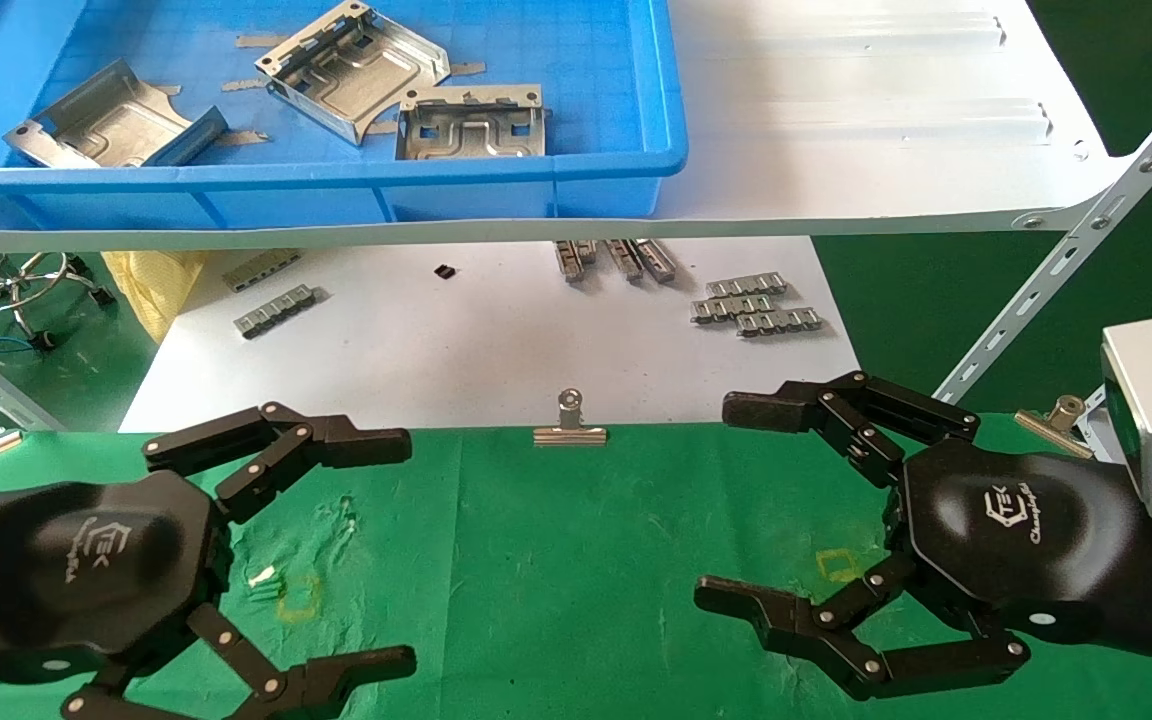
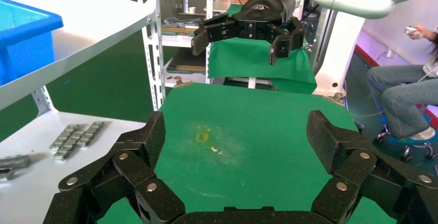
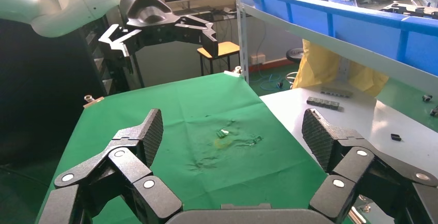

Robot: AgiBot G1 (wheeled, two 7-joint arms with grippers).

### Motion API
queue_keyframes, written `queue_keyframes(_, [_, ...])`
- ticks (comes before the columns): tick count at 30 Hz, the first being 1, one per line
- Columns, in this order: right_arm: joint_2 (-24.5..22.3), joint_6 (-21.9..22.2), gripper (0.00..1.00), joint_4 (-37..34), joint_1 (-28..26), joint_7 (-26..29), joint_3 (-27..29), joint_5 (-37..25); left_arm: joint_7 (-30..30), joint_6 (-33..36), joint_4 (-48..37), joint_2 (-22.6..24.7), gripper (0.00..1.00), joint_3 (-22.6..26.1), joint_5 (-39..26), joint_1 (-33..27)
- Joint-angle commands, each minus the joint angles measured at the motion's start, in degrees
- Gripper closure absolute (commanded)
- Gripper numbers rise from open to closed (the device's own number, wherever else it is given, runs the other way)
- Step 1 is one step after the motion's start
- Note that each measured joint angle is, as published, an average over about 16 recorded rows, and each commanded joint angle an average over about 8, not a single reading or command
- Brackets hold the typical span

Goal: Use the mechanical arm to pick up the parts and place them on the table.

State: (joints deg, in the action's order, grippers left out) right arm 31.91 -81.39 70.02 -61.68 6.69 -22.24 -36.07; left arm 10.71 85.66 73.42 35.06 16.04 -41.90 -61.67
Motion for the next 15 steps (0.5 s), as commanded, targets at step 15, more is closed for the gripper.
queue_keyframes(15, [0.00, 0.00, 0.00, 0.00, 0.00, 0.00, 0.00, 0.00, 0.00, 0.00, 0.00, 0.00, 0.00, 0.00, 0.00, 0.00])
